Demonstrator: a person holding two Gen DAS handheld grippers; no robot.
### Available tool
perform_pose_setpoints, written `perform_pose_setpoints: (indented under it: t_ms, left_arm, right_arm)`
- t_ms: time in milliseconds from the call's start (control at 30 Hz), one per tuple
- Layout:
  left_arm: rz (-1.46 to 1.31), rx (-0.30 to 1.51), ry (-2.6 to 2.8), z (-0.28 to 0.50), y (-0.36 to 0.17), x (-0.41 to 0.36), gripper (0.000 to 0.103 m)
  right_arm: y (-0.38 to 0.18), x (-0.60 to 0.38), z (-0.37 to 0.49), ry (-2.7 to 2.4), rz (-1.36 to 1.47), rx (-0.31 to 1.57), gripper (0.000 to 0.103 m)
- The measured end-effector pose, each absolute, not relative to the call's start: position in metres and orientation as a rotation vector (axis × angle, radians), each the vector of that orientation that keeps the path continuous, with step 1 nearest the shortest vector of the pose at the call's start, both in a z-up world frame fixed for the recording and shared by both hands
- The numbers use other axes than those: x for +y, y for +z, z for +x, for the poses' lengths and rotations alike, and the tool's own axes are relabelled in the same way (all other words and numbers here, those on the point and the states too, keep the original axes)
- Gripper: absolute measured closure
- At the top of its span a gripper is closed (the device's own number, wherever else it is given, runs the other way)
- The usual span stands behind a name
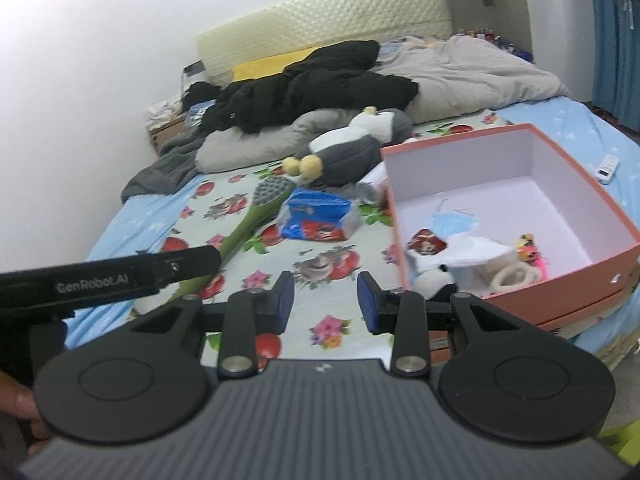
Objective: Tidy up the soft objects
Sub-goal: 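Move both open grippers back over the remaining items on the bed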
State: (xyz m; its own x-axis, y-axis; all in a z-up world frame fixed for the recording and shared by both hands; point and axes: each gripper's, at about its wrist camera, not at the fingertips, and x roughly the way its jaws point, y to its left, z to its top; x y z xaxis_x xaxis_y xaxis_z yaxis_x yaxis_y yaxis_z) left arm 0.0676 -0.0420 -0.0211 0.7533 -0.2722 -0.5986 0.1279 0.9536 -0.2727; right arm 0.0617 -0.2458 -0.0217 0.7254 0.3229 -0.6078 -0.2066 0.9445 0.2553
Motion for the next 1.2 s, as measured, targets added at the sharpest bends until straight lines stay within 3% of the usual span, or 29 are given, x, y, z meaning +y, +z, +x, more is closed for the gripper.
perform_pose_setpoints:
  t_ms: [533, 1200]
  left_arm:
    - [-0.361, 0.711, -0.044, 0.082, -0.054, 0.021, 0.043]
    - [-0.334, 0.763, -0.067, 0.225, -0.129, 0.056, 0.043]
  right_arm:
    - [-0.037, -0.204, 0.109, 0.390, 0.130, 0.764, 0.065]
    - [-0.082, -0.162, 0.270, 0.354, 0.099, 0.812, 0.065]
